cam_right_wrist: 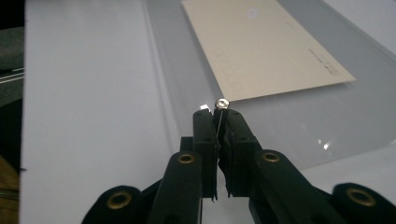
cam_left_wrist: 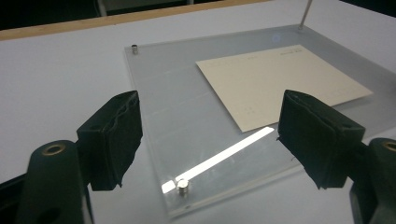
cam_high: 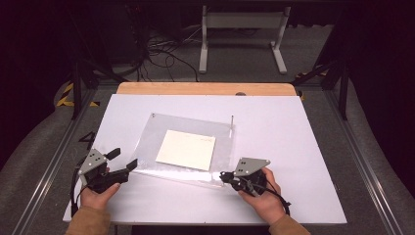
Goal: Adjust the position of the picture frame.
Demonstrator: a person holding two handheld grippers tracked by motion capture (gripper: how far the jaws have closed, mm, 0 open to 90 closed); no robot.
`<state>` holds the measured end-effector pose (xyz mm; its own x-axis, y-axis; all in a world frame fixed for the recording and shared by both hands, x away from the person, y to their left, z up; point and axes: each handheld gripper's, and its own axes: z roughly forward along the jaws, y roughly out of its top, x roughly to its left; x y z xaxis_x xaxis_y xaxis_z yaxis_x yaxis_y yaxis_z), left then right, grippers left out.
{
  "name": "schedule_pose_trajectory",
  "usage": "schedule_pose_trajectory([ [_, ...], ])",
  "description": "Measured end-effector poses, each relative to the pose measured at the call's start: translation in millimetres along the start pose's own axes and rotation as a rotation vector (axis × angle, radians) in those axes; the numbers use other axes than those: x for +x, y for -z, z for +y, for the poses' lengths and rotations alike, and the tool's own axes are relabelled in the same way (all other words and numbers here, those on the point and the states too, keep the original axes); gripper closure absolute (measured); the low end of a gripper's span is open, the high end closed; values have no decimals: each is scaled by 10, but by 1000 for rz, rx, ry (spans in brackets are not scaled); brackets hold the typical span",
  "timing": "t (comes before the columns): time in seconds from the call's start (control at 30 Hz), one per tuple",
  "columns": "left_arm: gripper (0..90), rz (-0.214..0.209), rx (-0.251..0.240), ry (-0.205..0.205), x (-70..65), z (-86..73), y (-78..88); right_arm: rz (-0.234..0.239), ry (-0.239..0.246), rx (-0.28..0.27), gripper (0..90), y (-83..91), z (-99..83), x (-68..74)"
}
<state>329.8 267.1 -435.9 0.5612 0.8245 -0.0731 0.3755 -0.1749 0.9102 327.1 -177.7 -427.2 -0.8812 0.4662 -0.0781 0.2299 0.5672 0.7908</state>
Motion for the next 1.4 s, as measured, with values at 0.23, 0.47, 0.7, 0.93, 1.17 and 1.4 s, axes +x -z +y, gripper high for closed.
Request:
schedule_pose_trajectory([
  [0.23, 240, 22, 23, -6, -8, -6, -19, -94, -66, -3, 845, 122, -107, -306],
  [0.47, 290, 19, 46, -25, -28, -15, -50, -179, -133, -9, 845, 129, -206, -587],
  [0.7, 315, 8, 72, -51, -79, -15, -83, -229, -185, -20, 844, 117, -290, -722],
  [0.93, 356, -17, 94, -87, -156, 11, -130, -229, -209, -45, 714, 164, -306, -717],
  [1.17, 477, -69, 169, -140, -250, 53, -211, -243, -238, -103, 639, 392, -372, -706],
  [1.4, 578, -101, 293, -169, -338, 77, -425, -256, -278, -131, 633, 542, -461, -719],
])
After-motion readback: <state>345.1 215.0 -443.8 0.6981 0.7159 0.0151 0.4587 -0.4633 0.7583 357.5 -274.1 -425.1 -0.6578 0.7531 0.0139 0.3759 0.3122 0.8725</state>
